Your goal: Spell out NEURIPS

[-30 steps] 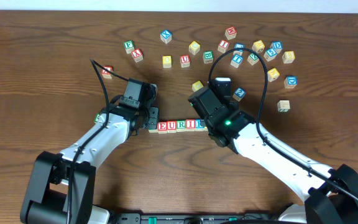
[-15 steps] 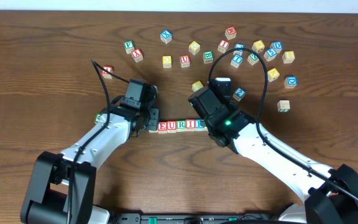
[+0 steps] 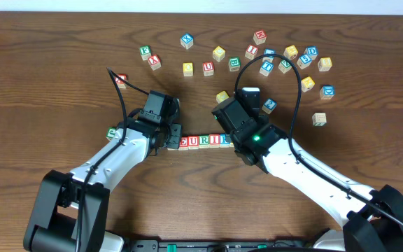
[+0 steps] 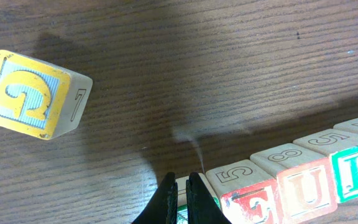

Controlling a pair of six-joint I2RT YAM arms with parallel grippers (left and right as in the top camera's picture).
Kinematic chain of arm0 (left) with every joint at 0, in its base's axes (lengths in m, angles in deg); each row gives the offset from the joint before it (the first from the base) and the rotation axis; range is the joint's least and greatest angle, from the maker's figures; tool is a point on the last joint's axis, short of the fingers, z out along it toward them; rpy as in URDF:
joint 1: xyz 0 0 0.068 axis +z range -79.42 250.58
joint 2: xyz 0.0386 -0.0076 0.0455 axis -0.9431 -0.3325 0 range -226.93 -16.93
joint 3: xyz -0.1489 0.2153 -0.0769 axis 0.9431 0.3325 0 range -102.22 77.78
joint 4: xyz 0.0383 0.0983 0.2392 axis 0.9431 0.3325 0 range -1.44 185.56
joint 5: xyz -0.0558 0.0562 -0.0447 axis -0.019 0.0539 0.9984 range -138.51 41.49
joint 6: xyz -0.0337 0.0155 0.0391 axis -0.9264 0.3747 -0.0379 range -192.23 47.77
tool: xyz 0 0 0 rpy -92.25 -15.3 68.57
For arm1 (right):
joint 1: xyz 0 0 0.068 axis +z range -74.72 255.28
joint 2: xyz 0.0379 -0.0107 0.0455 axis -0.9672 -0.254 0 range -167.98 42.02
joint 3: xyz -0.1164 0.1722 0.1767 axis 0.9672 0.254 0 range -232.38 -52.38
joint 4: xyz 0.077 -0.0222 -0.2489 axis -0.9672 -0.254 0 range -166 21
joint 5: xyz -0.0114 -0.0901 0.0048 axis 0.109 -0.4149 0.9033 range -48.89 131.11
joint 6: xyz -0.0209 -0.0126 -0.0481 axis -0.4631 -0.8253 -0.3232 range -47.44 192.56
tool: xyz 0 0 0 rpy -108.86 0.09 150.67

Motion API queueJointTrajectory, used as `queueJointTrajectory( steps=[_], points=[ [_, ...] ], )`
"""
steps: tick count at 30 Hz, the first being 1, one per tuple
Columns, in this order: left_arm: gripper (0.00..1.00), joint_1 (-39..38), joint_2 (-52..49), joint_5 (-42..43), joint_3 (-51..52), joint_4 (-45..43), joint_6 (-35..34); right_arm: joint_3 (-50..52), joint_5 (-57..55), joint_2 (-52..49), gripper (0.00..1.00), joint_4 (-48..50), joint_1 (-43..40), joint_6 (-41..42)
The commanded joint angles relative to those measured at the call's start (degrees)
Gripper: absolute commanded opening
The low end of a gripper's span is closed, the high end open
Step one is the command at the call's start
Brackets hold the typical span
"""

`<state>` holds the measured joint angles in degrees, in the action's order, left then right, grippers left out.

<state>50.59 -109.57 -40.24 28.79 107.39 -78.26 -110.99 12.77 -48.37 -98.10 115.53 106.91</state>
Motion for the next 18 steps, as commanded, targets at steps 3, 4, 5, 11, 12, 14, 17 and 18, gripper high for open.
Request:
queueJointTrajectory(
  steps=[3,4,5,11,12,14,17,18],
  points=[
    [0.07,-0.1,-0.6,0.1,-0.9,0.4,-0.3,-0.5,-1.3,-0.5,0.01,-0.1,-0.2,1.0],
    [0.07,-0.1,-0.6,0.1,-0.9,0.4,-0.3,-0.5,-1.3,-0.5,0.01,-0.1,-0.2,1.0],
    [0.08,-0.1,-0.6,0.1,-0.9,0.4,-0.3,-0.5,-1.3,-0.5,0.01,-0.1,-0.2,1.0],
    [0.07,-0.1,-0.6,0.1,-0.9,0.3,-0.3,-0.5,-1.3,-0.5,0.01,-0.1,-0.2,1.0],
    [0.07,-0.1,-0.6,0.1,-0.9,0.2,-0.3,-0.5,-1.3,-0.5,0.01,-0.1,-0.2,1.0],
    [0.07,-0.1,-0.6,0.0,-0.9,0.1,-0.3,-0.5,-1.3,-0.5,0.01,-0.1,-0.2,1.0],
    [0.07,-0.1,-0.6,-1.6,-0.9,-0.3,-0.3,-0.5,-1.3,-0.5,0.01,-0.3,-0.2,1.0],
    [0.07,-0.1,-0.6,-2.3,-0.9,-0.5,-0.3,-0.5,-1.3,-0.5,0.01,-0.3,-0.2,1.0]
  ],
)
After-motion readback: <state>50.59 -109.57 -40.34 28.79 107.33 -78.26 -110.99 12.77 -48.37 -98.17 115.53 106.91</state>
